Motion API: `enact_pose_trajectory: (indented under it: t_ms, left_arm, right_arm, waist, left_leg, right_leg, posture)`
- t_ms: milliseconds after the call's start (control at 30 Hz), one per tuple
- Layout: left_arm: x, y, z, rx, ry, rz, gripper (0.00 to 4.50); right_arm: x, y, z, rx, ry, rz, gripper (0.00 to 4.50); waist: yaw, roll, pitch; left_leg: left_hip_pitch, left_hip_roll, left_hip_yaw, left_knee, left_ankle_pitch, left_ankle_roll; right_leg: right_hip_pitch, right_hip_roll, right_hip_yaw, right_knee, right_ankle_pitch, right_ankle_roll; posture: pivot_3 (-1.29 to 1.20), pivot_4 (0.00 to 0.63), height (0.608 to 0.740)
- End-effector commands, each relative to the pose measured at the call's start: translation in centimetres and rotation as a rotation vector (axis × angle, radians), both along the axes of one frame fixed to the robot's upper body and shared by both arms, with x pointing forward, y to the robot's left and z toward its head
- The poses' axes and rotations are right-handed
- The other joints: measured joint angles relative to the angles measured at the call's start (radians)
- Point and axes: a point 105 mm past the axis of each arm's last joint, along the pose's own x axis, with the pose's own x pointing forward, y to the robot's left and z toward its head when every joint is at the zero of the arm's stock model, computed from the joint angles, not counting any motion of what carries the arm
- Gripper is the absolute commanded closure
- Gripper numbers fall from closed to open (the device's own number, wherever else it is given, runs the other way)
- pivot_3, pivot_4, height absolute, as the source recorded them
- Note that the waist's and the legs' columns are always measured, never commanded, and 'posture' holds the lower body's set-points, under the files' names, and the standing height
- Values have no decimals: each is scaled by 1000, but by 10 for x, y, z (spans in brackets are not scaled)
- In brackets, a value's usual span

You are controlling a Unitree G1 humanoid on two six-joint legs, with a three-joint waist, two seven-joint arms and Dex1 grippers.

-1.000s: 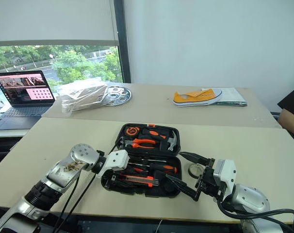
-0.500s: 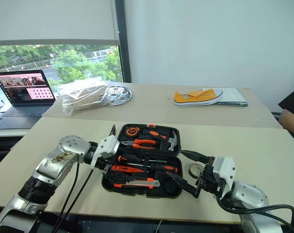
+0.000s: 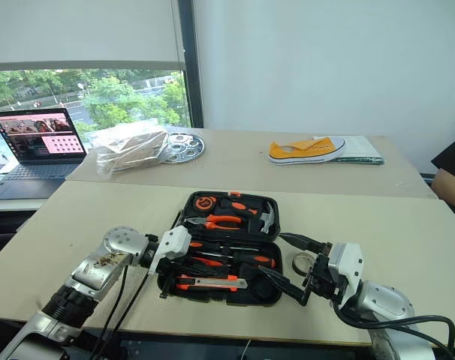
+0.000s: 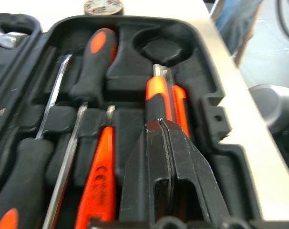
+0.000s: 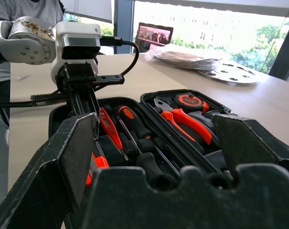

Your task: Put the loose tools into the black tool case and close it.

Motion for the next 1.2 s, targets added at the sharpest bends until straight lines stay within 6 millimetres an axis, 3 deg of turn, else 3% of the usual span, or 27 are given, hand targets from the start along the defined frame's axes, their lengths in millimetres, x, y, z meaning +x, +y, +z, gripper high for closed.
enact_pose_trajectory:
  t_ms: [33, 233, 467, 633, 733, 833, 967, 1067, 1200]
  left_arm:
    - [1, 4, -12, 63, 6, 19, 4475]
    - [-6, 4, -22, 124, 9, -18, 4475]
    - [-7, 17, -48, 376, -110, -35, 4475]
    - [-8, 9, -47, 342, -139, -44, 4475]
    - [-6, 0, -31, 187, -139, -11, 4475]
    - [1, -4, 4, -67, -154, 55, 4475]
    - [2, 27, 28, -229, -159, 127, 4475]
    - [-1, 56, 33, -237, -155, 194, 3736]
    - [-12, 97, 27, -184, -136, 262, 2360]
  right_arm:
    - [-4, 2, 10, 3, -53, 10, 0]
    - [-4, 2, 9, 6, -53, 4, 0]
    - [-3, 2, 9, 6, -58, -7, 0]
    - [-3, 1, 10, 3, -63, -14, 0]
    - [-3, -2, 10, -2, -66, -22, 0]
    - [-5, -12, 12, -11, -61, -56, 0]
    - [-14, -35, 7, -37, -9, -105, 0]
    - [-24, -55, -2, -84, 31, -162, 0]
    - [-41, -82, -18, -168, 81, -261, 0]
  waist:
    - [0, 0, 0]
    - [0, 0, 0]
    - [-3, 4, -6]
    - [-1, 6, -8]
    - [-2, 6, -8]
    - [-1, 7, -7]
    - [1, 6, -6]
    - [-1, 6, -6]
    - [-2, 7, -6]
  left_leg:
    - [0, 0, 0, 0, 0, 0]
    - [1, 0, 0, 0, 0, 0]
    - [3, 0, 0, -2, 0, 0]
    - [5, 1, 0, -2, -2, 3]
    - [12, 1, 0, -2, -6, 10]
    - [14, 2, -1, -3, -6, 10]
    - [2, 2, -2, -1, -2, 3]
    - [0, 1, -2, -1, -1, 2]
    - [0, 2, -2, -5, -1, 1]
  right_leg:
    - [0, 0, 0, 0, 0, 0]
    - [1, 0, 0, 0, 0, 0]
    - [2, 1, 1, -1, 0, 0]
    - [9, 0, 1, -1, -1, 1]
    - [11, -1, 2, -1, -2, 2]
    - [13, -2, 2, -1, -2, 2]
    - [3, -5, 2, -1, -1, 1]
    - [0, -3, 1, 0, -1, 0]
    - [0, -1, -2, -6, -2, 0]
  posture:
    - [0, 150, 740]
    - [0, 150, 740]
    - [0, 150, 740]
    - [0, 150, 740]
    - [0, 150, 740]
    - [0, 150, 740]
    - [0, 150, 740]
    - [0, 150, 740]
    - [0, 150, 740]
